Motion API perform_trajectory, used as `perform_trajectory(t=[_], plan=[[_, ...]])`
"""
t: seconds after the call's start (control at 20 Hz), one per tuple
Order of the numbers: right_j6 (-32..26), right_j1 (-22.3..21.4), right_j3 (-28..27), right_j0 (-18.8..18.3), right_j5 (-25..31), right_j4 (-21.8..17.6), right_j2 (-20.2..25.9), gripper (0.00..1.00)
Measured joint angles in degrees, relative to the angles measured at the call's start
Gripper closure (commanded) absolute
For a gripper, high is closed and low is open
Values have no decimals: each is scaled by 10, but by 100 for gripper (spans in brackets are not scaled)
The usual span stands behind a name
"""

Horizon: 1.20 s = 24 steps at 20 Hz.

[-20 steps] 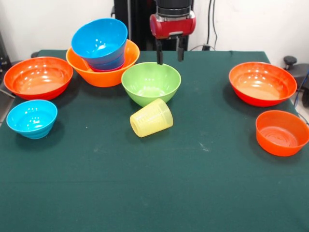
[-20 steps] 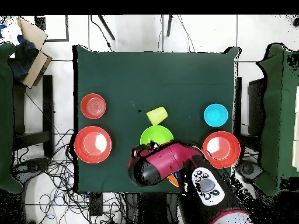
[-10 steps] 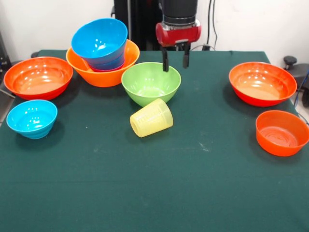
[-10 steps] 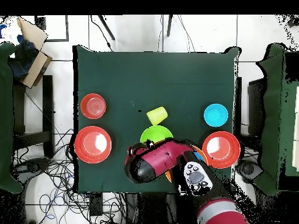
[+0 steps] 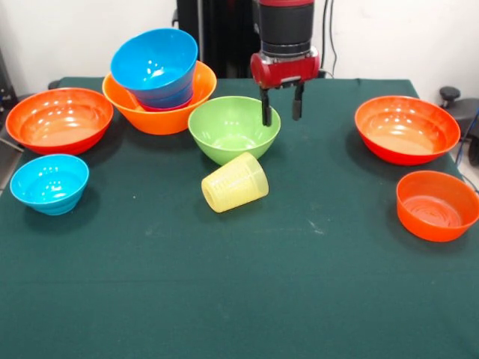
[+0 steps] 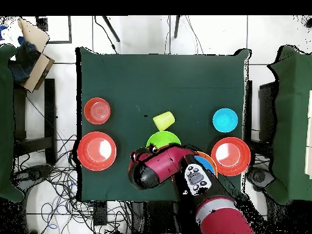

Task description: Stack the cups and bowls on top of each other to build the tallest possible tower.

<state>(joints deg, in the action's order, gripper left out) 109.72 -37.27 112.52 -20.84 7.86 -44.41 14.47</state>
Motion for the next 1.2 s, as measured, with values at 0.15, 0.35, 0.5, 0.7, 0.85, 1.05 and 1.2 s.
perform_trajectory(t=[0.15,0.35,0.5,0.7,0.85,1.05,1.2], plan=[[0,8,-5,4,-11,0,-8,0],[0,17,-9,4,-16,0,-16,0],[0,21,-10,4,-16,0,-21,0],[0,28,-14,5,-16,0,-31,0],[0,32,-18,8,-19,0,-38,0],[0,42,-24,17,-32,0,-49,0],[0,49,-28,22,-42,1,-55,0]])
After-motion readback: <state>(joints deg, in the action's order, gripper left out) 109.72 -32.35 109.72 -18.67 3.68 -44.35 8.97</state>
